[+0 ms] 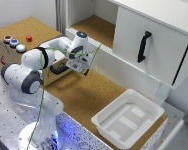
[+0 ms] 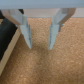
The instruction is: Close the drawer
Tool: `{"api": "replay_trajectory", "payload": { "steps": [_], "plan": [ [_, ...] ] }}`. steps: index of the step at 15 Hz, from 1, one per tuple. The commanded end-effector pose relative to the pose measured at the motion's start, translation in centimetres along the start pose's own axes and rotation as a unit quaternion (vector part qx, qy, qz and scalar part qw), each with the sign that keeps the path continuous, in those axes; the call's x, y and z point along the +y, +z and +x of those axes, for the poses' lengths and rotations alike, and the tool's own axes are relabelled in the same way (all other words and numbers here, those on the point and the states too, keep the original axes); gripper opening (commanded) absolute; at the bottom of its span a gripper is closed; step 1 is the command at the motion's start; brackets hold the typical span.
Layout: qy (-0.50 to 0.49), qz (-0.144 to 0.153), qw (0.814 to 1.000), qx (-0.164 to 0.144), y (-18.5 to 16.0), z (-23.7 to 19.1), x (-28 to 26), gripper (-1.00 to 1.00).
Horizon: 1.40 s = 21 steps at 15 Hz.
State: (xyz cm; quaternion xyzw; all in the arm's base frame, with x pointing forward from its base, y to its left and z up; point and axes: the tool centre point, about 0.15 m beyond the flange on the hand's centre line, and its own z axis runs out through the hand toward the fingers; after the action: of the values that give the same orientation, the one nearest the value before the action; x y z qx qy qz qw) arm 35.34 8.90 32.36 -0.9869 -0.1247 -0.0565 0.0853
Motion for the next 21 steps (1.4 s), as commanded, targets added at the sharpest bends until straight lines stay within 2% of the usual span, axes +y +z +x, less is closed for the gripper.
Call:
{"api": "replay_trajectory", "payload": {
  "steps": [1, 6, 17, 21],
  "plan": [
    [0.016, -0.031, 0.999, 0.000, 4.1, 2.2, -4.9, -1.00],
    [0.021, -0.043, 0.999, 0.012, 4.1, 2.8, -9.8, -1.00],
    [-0.029, 0.028, 0.998, 0.043, 3.8, 5.5, -18.7, -1.00],
    [-0.047, 0.041, 0.997, 0.051, 3.1, 5.9, -20.1, -1.00]
  ]
}}
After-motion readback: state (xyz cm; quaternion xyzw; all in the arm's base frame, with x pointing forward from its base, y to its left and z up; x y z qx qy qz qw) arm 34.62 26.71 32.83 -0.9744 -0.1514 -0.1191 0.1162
